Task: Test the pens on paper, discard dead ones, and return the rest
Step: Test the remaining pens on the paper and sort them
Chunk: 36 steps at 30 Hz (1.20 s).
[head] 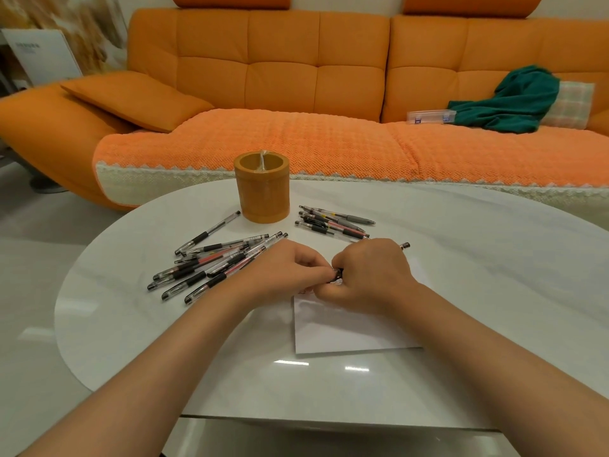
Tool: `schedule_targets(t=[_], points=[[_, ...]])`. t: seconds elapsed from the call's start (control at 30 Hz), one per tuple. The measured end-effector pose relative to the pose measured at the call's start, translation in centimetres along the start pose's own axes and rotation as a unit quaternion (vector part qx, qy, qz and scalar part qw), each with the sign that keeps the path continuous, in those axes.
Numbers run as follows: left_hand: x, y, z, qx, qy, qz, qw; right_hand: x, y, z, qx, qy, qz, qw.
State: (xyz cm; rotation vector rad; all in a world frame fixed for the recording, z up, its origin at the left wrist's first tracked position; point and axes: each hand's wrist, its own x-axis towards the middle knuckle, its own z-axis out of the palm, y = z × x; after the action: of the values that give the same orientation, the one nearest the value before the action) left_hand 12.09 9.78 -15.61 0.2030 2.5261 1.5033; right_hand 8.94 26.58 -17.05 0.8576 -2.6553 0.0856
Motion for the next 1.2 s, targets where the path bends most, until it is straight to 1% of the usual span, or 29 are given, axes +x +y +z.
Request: schedule_targets(t=[0.07, 0.17, 0.23, 0.33, 0.4, 0.47, 0.57, 0.67, 0.73, 0.87, 0.93, 1.0, 1.2], points=[[0.0, 0.1, -0.1, -0.002, 0.003, -0.004, 1.0, 0.0, -0.2, 0.2, 0.006, 0.007, 0.0, 1.0], [0.0, 0.1, -0.5, 0.006, 0.02, -0.003, 1.0, 0.1, -0.2, 0.5, 0.063, 0.031, -0.002, 0.998], [0.1, -0.1, -0.8, 0.026, 0.063, -0.001, 0.998, 0.3, 0.1, 0.6, 0.113, 0.021, -0.003, 0.993], [0.7, -0.8, -1.8, 0.069, 0.156, 0.011, 0.985, 0.7, 0.1, 0.9, 0.183, -0.02, -0.001, 0.983], [0.9, -1.2, -2.5, 0.106, 0.184, 0.028, 0.977, 1.1, 0.0, 1.2, 0.219, -0.022, 0.014, 0.975], [1.1, -1.8, -3.1, 0.147, 0.19, 0.041, 0.97, 1.6, -0.1, 1.4, 0.224, -0.023, 0.03, 0.974], [1.4, -2.9, -4.5, 0.225, 0.223, 0.034, 0.948, 2.7, 0.2, 1.5, 0.215, -0.04, 0.05, 0.975], [1.3, -4.4, -6.5, 0.325, 0.256, -0.004, 0.91, 3.7, 0.6, 1.8, 0.177, -0.039, 0.079, 0.98], [0.9, -5.4, -7.7, 0.37, 0.256, -0.038, 0.892, 4.3, 0.7, 2.2, 0.151, -0.044, 0.078, 0.984], [0.3, -6.9, -9.1, 0.424, 0.243, -0.113, 0.865, 5.7, 0.5, 2.7, 0.128, -0.055, 0.087, 0.986], [0.0, -7.5, -9.7, 0.429, 0.237, -0.148, 0.859, 6.2, 0.4, 2.7, 0.112, -0.051, 0.082, 0.989], [-0.1, -8.0, -10.0, 0.416, 0.236, -0.169, 0.862, 6.6, 0.3, 2.7, 0.094, -0.052, 0.077, 0.991], [0.1, -8.6, -10.1, 0.388, 0.286, -0.152, 0.863, 7.0, -0.1, 2.7, 0.03, -0.043, 0.058, 0.997]])
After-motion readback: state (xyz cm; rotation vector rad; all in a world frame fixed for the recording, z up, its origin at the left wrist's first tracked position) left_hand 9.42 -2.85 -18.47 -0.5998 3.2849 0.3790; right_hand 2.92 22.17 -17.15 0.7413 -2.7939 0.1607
